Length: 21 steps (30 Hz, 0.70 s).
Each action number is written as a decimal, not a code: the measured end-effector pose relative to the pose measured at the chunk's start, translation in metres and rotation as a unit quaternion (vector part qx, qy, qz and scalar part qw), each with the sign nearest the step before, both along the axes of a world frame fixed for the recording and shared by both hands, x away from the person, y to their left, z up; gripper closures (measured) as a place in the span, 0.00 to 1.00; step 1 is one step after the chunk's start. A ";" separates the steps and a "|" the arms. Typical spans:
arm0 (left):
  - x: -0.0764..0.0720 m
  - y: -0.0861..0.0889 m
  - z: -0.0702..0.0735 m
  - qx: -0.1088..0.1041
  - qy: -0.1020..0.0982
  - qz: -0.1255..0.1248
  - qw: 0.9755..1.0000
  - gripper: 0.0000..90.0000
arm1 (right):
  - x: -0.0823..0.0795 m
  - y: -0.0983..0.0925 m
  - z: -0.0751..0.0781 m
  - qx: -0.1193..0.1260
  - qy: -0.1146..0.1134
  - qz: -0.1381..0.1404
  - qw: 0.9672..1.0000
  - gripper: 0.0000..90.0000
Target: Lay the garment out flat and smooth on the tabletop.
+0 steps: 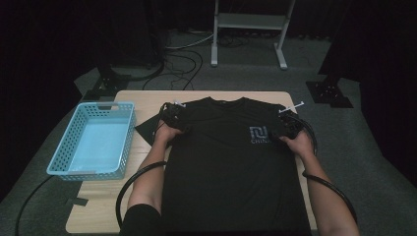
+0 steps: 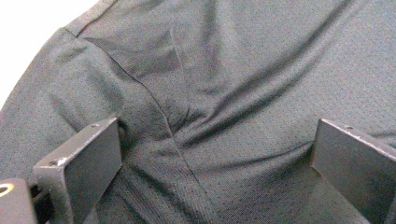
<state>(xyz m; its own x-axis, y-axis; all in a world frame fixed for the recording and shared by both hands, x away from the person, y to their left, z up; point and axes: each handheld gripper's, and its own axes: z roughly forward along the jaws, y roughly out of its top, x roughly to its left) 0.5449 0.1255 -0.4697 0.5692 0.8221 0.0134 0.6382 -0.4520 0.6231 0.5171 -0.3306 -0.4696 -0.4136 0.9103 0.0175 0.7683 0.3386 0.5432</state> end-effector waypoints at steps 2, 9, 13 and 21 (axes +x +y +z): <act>0.003 0.000 0.000 0.000 0.000 0.000 1.000 0.01 | 0.004 0.000 0.000 0.001 -0.002 0.000 1.000 0.01; 0.015 0.001 0.000 0.002 0.002 -0.003 1.000 0.01 | 0.016 -0.001 -0.001 0.002 -0.005 0.002 1.000 0.01; 0.021 0.001 0.001 0.003 0.004 -0.004 1.000 0.01 | 0.021 -0.002 -0.001 0.003 -0.007 0.003 1.000 0.01; 0.033 0.001 0.001 0.004 0.004 -0.008 1.000 0.01 | 0.031 -0.002 -0.001 0.006 -0.013 0.002 1.000 0.02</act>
<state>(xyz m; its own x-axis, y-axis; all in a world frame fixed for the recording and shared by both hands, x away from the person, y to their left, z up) 0.5780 0.1269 -0.4686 0.5816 0.8134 0.0154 0.6359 -0.4663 0.6151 0.5478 -0.3329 -0.4710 -0.4175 0.9085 0.0185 0.7529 0.3344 0.5669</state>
